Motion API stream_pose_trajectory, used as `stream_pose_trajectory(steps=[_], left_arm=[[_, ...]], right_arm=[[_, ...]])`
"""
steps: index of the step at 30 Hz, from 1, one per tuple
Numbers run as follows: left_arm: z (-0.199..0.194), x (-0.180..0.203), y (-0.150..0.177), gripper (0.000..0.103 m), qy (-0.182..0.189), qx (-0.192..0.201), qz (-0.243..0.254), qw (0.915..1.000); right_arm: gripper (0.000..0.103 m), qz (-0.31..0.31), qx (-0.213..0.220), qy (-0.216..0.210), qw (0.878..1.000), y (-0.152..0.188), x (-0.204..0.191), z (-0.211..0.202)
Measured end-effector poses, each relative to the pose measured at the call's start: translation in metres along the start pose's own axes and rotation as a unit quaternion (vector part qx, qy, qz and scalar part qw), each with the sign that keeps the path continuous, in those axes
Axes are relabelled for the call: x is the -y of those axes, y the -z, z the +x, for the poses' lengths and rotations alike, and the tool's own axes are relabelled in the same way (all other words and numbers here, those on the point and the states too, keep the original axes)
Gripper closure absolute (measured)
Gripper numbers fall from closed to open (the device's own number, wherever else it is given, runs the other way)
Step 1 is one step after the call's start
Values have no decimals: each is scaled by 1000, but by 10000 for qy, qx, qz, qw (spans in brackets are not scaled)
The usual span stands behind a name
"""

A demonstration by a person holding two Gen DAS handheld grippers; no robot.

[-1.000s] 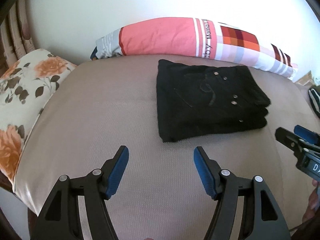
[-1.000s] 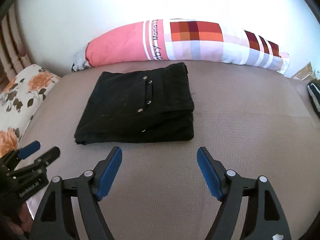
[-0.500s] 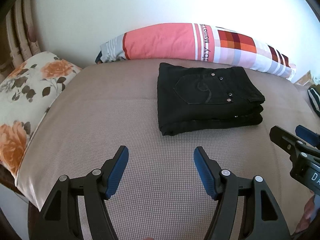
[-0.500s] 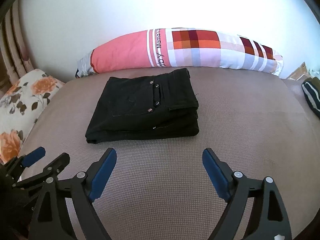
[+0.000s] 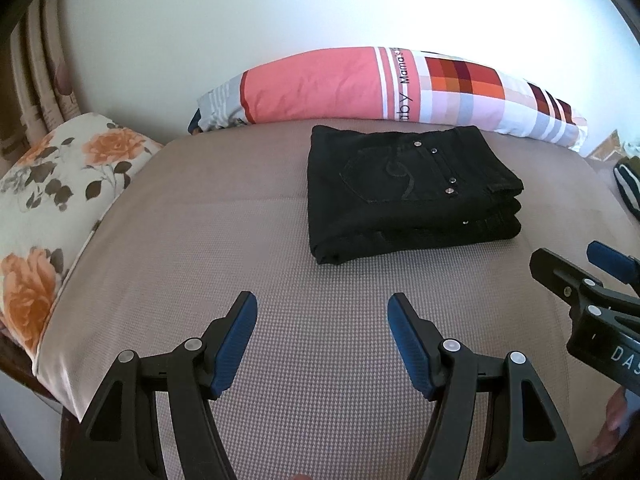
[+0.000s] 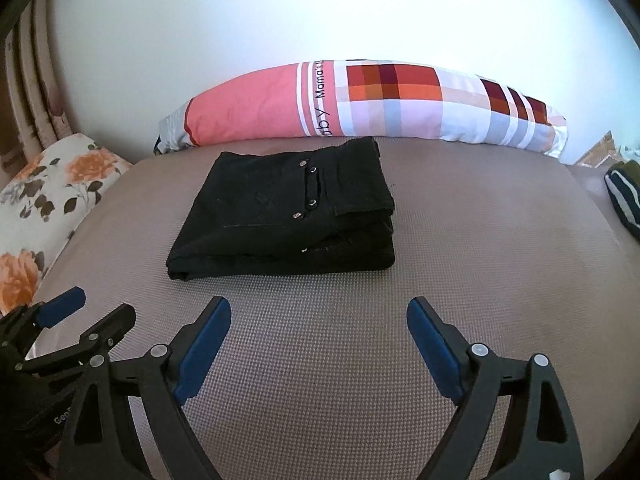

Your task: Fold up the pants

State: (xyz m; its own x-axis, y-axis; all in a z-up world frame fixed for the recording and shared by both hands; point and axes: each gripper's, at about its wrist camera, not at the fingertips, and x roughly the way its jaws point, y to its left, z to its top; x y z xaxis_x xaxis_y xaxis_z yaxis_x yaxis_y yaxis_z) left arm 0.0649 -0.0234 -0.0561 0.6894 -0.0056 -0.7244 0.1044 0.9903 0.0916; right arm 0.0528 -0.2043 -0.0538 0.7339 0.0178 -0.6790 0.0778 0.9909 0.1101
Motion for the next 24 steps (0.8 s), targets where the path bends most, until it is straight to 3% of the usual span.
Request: stream_pose_trajectory(steps=[24], left_arm=[[2, -1, 9, 35, 19, -40, -33, 10000]], right_arm=[[14, -125, -145, -8, 9998, 10, -11, 7]])
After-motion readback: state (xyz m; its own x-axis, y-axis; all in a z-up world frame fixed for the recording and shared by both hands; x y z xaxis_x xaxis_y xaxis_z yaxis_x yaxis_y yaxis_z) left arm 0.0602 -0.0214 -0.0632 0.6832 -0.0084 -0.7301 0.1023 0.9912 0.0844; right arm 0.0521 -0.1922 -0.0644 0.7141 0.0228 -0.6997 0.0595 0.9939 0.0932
